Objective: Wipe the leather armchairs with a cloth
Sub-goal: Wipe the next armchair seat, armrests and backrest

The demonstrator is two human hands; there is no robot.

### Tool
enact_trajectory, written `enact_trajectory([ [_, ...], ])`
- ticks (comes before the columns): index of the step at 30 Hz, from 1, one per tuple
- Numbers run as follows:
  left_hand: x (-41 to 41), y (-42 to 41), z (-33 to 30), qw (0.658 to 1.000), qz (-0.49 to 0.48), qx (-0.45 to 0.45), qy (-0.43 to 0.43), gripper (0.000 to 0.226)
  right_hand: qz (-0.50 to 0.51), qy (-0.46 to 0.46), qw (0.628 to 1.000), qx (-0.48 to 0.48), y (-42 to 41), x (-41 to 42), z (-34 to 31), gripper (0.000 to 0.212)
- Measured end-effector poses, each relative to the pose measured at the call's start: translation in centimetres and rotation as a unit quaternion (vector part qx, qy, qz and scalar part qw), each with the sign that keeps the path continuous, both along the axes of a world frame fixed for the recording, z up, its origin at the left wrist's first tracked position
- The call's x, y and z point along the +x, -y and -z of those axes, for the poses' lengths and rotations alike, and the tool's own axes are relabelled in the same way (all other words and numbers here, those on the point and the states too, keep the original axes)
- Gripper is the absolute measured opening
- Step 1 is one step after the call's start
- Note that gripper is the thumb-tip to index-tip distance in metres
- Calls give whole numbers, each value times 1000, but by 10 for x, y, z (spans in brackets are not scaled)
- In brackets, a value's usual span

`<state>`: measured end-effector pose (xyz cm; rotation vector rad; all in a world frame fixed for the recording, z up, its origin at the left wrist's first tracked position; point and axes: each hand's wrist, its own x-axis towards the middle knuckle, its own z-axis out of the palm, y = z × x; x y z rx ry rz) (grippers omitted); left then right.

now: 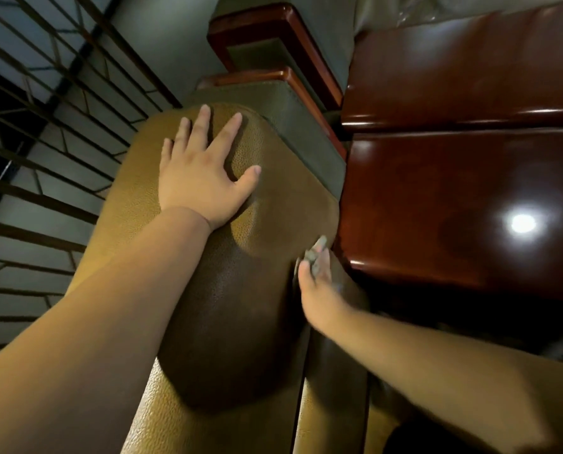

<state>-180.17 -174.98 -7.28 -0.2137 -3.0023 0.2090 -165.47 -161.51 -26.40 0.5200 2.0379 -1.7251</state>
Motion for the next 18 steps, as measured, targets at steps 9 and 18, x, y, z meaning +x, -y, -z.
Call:
enact_trajectory([
  [9, 93, 32, -25, 991, 10, 68, 116, 77, -27, -103, 994, -28, 6, -69, -126, 70],
  [18, 268, 86, -26, 991, 1, 53, 126, 66, -224, -337, 907, 115, 43, 84, -78, 83],
])
